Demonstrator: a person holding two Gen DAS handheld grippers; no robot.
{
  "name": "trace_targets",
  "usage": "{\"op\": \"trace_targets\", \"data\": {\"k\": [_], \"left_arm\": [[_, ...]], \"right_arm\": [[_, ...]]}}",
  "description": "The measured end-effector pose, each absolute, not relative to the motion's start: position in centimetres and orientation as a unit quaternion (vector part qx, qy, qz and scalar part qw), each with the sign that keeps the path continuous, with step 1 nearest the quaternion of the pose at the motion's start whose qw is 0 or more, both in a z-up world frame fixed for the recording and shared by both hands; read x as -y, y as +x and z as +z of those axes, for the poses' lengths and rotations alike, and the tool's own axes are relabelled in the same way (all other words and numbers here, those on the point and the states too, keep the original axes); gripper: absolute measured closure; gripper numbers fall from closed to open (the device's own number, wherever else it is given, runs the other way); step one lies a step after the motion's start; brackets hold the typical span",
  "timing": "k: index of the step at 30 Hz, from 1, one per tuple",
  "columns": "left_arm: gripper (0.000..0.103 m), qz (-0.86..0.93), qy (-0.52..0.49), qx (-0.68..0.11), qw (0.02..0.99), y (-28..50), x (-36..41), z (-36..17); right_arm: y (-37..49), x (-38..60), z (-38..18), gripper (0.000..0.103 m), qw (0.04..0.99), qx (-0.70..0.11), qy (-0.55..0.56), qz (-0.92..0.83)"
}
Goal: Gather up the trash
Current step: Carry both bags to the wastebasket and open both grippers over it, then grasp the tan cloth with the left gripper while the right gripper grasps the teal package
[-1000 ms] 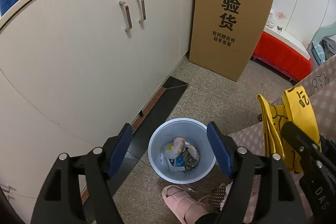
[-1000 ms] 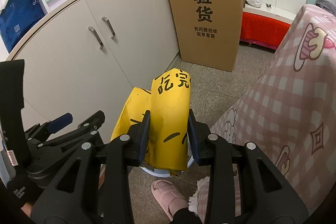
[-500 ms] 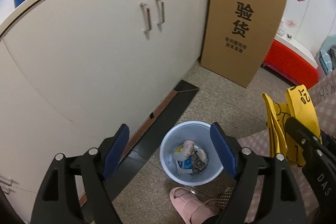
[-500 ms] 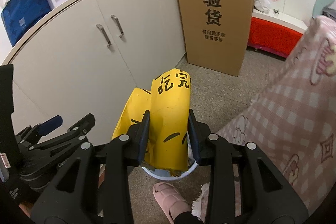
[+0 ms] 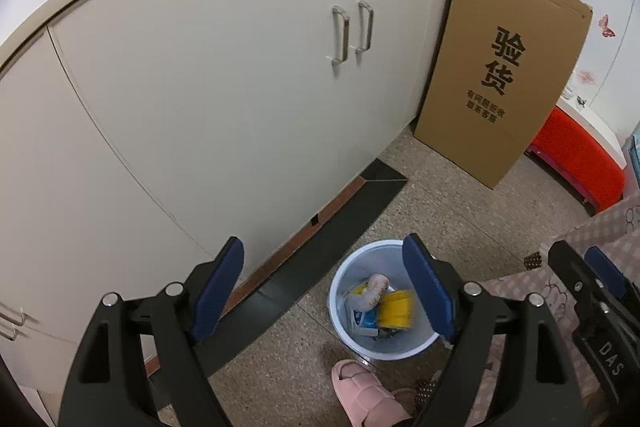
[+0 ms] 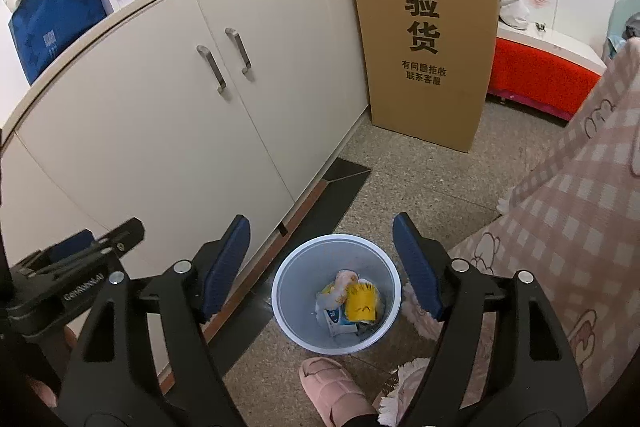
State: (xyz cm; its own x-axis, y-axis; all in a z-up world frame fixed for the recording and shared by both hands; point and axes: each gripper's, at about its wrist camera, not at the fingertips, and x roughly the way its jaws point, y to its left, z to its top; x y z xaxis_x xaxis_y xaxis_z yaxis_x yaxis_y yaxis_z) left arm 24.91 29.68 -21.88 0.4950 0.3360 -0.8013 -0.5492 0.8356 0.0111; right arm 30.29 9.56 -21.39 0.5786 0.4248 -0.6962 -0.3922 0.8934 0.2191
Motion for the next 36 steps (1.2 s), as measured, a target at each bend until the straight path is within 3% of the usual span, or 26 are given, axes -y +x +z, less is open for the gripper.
{"op": "trace_targets", "data": {"k": [10,23,36], "left_arm": [[0.022,0.219,-0.117,-0.398,0.883,22.7,-25.5,-17.3],[0.017,0.143,-0.104,-0.328,0.928,18.1,-15.8,-8.4],[0.015,0.046,-0.053,-0.322,0.944,15.8,-4.8,-5.3]], "right_arm": [[25.2,-5.8,-16.2,0.030,0.916,-0.348,-0.004,0.198],[17.2,5.7,-6.1,0.026,0.948,-0.273,0.057,0.154],[13.8,17.3,-4.6,0.024,0.956,-0.265,0.094,0.089]]}}
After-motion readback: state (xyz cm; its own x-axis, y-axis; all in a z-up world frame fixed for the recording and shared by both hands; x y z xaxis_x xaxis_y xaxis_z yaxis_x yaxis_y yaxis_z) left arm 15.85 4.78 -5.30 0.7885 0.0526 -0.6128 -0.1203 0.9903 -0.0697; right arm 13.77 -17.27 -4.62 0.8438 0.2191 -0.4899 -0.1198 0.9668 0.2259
